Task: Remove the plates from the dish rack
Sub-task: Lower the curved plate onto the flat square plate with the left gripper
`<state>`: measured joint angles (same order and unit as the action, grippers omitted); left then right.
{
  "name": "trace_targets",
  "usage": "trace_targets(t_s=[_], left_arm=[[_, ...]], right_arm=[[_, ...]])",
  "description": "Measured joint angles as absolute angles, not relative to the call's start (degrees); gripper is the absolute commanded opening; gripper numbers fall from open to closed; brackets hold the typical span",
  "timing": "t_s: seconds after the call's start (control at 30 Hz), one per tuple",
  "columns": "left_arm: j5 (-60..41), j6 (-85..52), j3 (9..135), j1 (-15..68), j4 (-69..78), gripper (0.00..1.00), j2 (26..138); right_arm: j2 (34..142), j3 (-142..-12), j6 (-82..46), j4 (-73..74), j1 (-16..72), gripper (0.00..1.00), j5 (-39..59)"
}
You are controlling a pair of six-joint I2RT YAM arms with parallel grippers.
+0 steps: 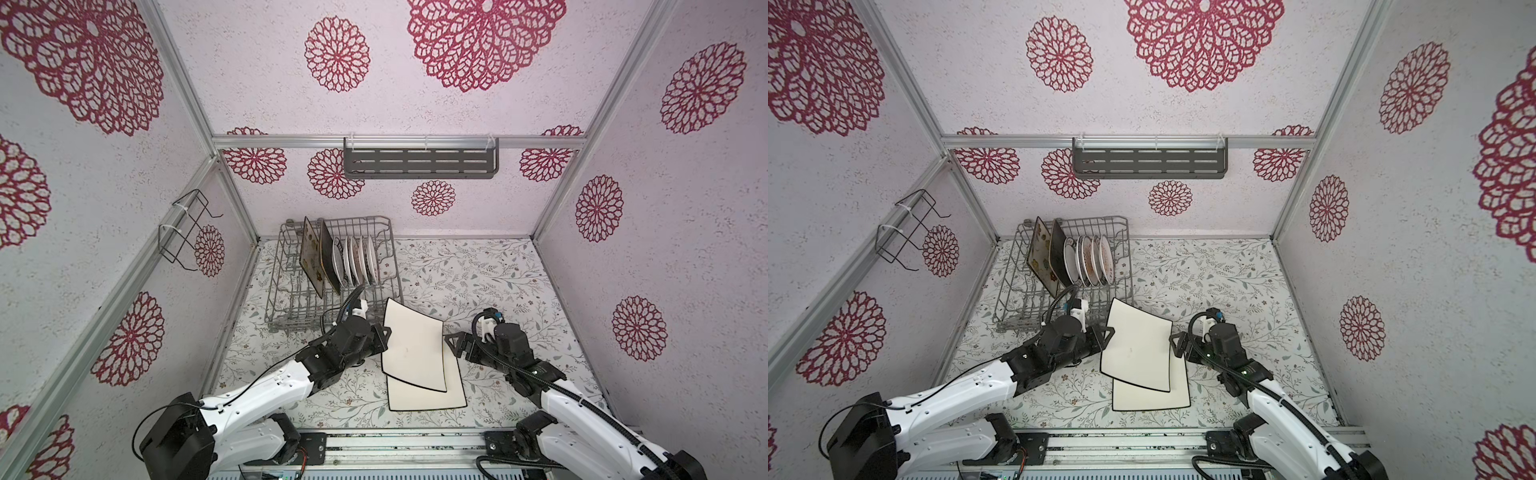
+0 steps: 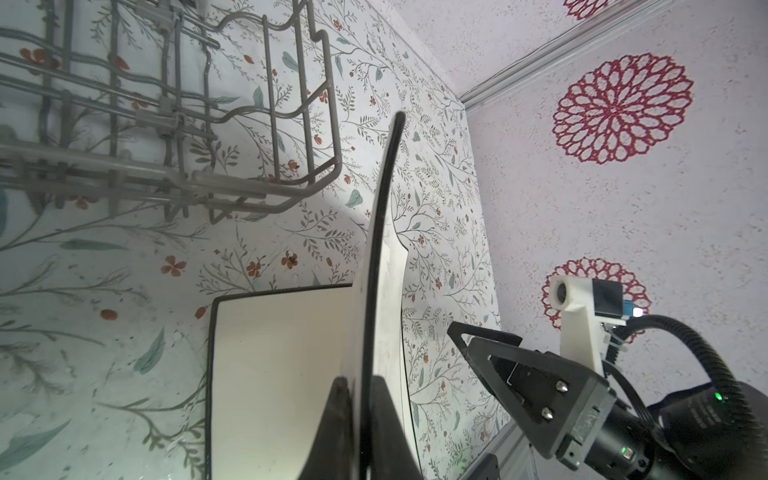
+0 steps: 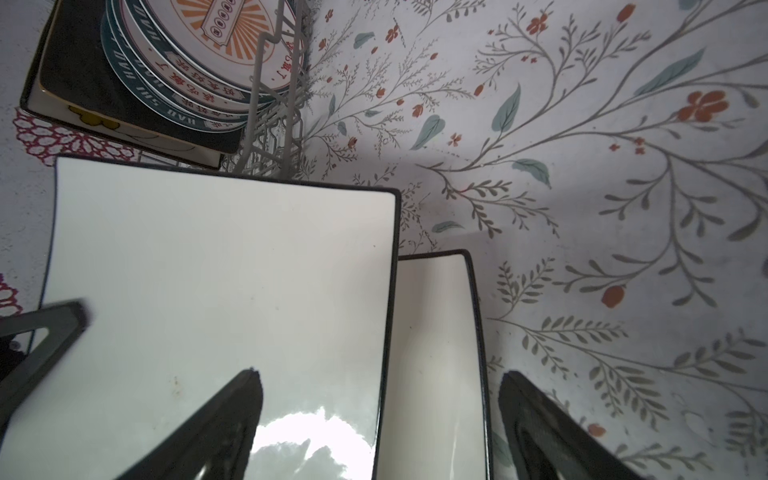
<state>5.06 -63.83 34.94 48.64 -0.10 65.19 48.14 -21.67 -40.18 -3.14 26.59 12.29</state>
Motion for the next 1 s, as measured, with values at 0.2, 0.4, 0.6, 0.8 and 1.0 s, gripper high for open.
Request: trace_targets(t_s=[0.2, 0.4, 0.6, 0.8, 1.0], left_arm=[[7.66, -65.82, 33.54, 50.63, 0.8, 0.0, 65.21], [9.78, -67.68, 32.67, 51.68, 3.14, 0.0, 65.25], [11.55, -68.88, 31.07, 52.77, 4.23, 0.0, 65.28], [12.58, -69.49, 30.04, 54.17, 4.38, 0.0, 66.08], [13.02, -71.42, 29.61, 55.81, 6.11, 0.0, 67.26]], right_arm=[[48.21, -21.47, -40.16, -2.59, 26.59, 0.92, 12.95], [48.58, -20.27, -40.21, -2.04, 26.59, 0.92, 13.45], [49.69, -20.01, -40.6, -1.69, 26.59, 0.91, 13.61], [50.19, -19.57, -40.69, -0.69, 26.59, 0.91, 13.61], [50.39, -18.22, -41.15, -0.25, 26.59, 0.91, 13.58]])
